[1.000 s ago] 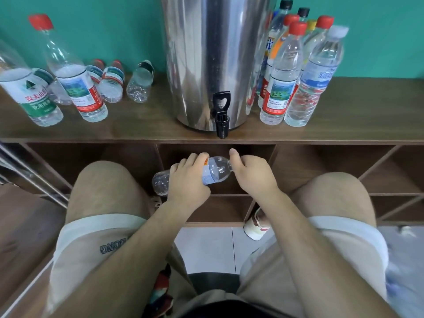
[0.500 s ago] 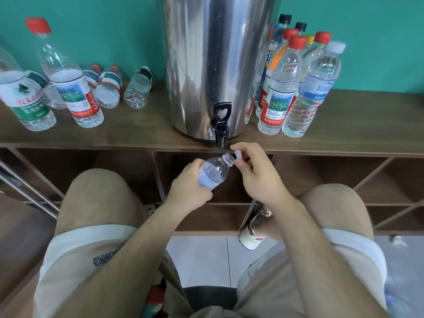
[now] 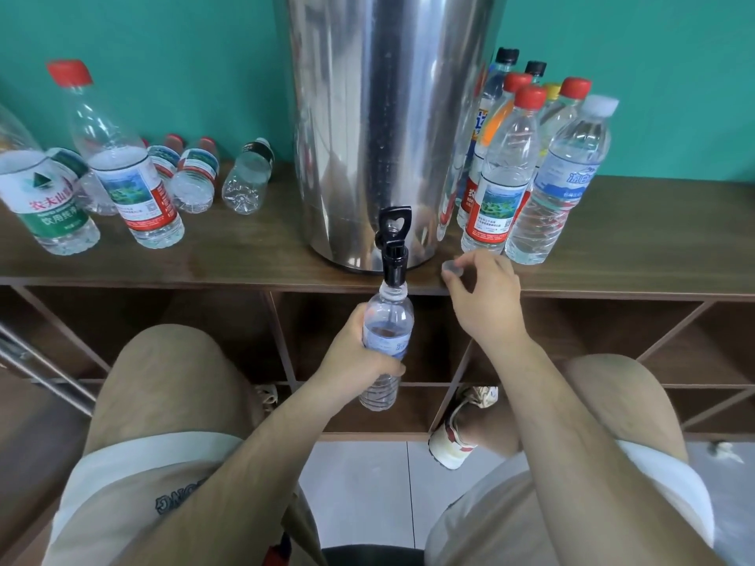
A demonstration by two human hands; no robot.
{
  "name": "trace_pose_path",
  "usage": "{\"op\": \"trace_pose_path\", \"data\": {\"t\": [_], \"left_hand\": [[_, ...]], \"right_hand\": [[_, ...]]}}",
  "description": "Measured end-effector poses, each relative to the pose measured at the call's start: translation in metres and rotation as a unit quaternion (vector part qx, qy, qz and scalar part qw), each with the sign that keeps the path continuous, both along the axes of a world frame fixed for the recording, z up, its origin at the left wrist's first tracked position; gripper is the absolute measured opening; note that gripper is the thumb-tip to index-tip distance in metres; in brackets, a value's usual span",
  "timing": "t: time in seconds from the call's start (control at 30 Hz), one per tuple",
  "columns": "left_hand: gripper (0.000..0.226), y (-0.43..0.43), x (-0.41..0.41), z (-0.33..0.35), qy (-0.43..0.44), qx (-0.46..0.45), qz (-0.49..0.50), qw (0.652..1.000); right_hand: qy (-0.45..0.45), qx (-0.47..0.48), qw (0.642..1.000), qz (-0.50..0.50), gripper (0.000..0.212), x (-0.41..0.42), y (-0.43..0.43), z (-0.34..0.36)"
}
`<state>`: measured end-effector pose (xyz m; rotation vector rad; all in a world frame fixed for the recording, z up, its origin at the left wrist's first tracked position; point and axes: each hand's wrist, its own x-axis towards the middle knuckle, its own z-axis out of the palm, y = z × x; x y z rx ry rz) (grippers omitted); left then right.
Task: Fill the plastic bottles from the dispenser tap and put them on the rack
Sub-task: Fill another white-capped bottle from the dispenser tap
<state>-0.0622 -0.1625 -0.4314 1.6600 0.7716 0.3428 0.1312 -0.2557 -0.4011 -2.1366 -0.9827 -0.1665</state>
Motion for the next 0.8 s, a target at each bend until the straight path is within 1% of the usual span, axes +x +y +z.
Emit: {"op": "trace_pose_path", "data": {"t": [0.03, 0.13, 0.17, 0.2, 0.27, 0.3, 0.33, 0.37, 0.4, 0.47, 0.5, 0.53, 0.57, 0.63, 0.67, 0.77, 0.8], "left_hand": [[0.082, 0.000, 0.002, 0.000, -0.005, -0.004, -0.001, 1.000], [0.088, 0.001, 0.005, 0.001, -0.008, -0.001, -0.003, 1.000], [0.088, 0.000, 0.005, 0.001, -0.008, 0.000, -0.002, 1.000], [0.087, 0.000, 0.005, 0.001, -0.008, 0.000, 0.000, 1.000], [0.086, 0.001, 0.005, 0.002, -0.005, 0.003, 0.003, 1.000], [0.086, 0.001, 0.005, 0.002, -0.001, 0.006, 0.003, 1.000], [0.086, 0.002, 0.005, 0.003, 0.002, 0.008, 0.003, 1.000], [0.086, 0.002, 0.006, 0.003, 0.003, 0.009, 0.002, 1.000], [0.087, 0.002, 0.007, 0.003, 0.003, 0.010, 0.001, 1.000], [0.088, 0.002, 0.007, 0.003, 0.002, 0.008, 0.002, 1.000], [0.087, 0.002, 0.007, 0.003, 0.001, 0.010, 0.003, 1.000], [0.087, 0.002, 0.007, 0.003, 0.004, 0.013, 0.004, 1.000], [0.087, 0.002, 0.007, 0.003, 0.006, 0.017, 0.005, 1.000], [0.086, 0.002, 0.007, 0.004, 0.007, 0.019, 0.004, 1.000], [0.086, 0.002, 0.007, 0.004, 0.008, 0.019, 0.004, 1.000], [0.085, 0.002, 0.007, 0.004, 0.003, 0.011, 0.004, 1.000], [0.085, 0.002, 0.006, 0.004, 0.001, 0.007, 0.005, 1.000]], "right_hand": [[-0.005, -0.003, 1.000, 0.003, 0.014, 0.001, 0.002, -0.001], [-0.021, -0.009, 1.000, 0.002, 0.030, -0.004, 0.003, 0.004], [-0.041, 0.014, 0.999, 0.004, 0.029, -0.008, 0.001, 0.008], [-0.070, 0.060, 0.996, 0.019, 0.024, -0.013, -0.001, 0.016], [-0.111, 0.169, 0.976, 0.085, 0.022, -0.023, -0.006, 0.037], [-0.104, 0.208, 0.964, 0.129, 0.024, -0.029, -0.006, 0.051], [-0.093, 0.225, 0.955, 0.172, 0.025, -0.036, -0.006, 0.065], [-0.085, 0.219, 0.948, 0.213, 0.027, -0.043, -0.006, 0.079], [-0.083, 0.187, 0.948, 0.245, 0.032, -0.049, -0.004, 0.091], [-0.094, 0.079, 0.954, 0.274, 0.042, -0.056, 0.002, 0.107], [-0.100, 0.028, 0.955, 0.277, 0.044, -0.057, 0.006, 0.111], [-0.098, -0.007, 0.957, 0.274, 0.041, -0.056, 0.010, 0.114], [-0.089, -0.022, 0.958, 0.271, 0.034, -0.055, 0.013, 0.117], [-0.099, -0.007, 0.956, 0.277, 0.018, -0.053, 0.017, 0.118], [-0.116, 0.009, 0.953, 0.280, 0.013, -0.052, 0.017, 0.116], [-0.214, 0.063, 0.938, 0.265, 0.014, -0.054, 0.014, 0.099], [-0.249, 0.089, 0.929, 0.257, 0.012, -0.054, 0.012, 0.091]]}}
